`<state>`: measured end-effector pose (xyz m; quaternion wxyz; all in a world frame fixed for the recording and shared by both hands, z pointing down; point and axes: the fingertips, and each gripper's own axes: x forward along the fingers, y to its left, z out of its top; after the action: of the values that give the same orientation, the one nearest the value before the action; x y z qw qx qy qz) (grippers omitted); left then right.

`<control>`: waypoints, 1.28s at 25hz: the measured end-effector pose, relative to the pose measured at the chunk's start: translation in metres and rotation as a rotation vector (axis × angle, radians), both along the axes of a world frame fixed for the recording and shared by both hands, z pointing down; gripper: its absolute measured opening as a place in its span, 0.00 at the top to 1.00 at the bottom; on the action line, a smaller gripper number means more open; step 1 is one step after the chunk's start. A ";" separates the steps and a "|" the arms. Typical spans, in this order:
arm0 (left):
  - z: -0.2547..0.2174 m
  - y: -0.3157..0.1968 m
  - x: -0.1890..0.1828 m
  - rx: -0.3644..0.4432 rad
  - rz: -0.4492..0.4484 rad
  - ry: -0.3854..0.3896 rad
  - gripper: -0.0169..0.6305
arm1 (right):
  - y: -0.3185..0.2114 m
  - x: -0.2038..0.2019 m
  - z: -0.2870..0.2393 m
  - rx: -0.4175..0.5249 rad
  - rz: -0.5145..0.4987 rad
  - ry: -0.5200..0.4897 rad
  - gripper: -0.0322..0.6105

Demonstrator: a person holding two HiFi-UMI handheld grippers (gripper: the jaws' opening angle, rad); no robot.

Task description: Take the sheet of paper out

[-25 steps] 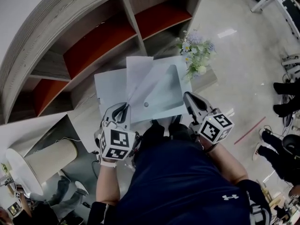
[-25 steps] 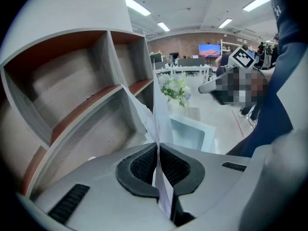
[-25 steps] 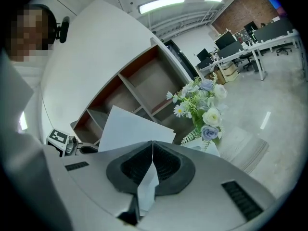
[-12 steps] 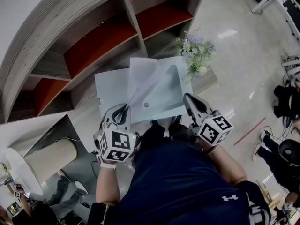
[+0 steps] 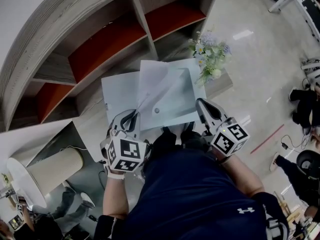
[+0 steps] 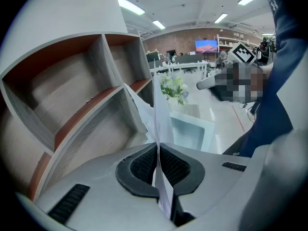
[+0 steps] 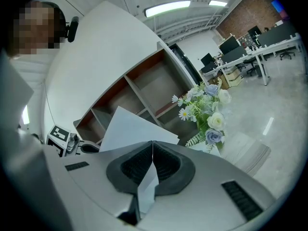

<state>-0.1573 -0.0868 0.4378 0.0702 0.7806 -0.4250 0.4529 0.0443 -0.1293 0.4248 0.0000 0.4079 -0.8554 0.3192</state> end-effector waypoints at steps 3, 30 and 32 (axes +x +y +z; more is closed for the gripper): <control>0.001 0.002 0.000 -0.004 0.000 0.001 0.95 | 0.001 0.000 -0.001 0.004 -0.003 0.007 0.93; 0.000 0.000 -0.002 -0.001 0.010 -0.011 0.95 | 0.000 -0.004 0.001 0.005 -0.012 0.001 0.93; -0.001 0.000 -0.002 0.000 0.012 -0.011 0.95 | 0.000 -0.004 0.002 0.003 -0.013 0.003 0.93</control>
<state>-0.1590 -0.0867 0.4372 0.0651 0.7805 -0.4206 0.4578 0.0407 -0.1291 0.4265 0.0026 0.4028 -0.8585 0.3174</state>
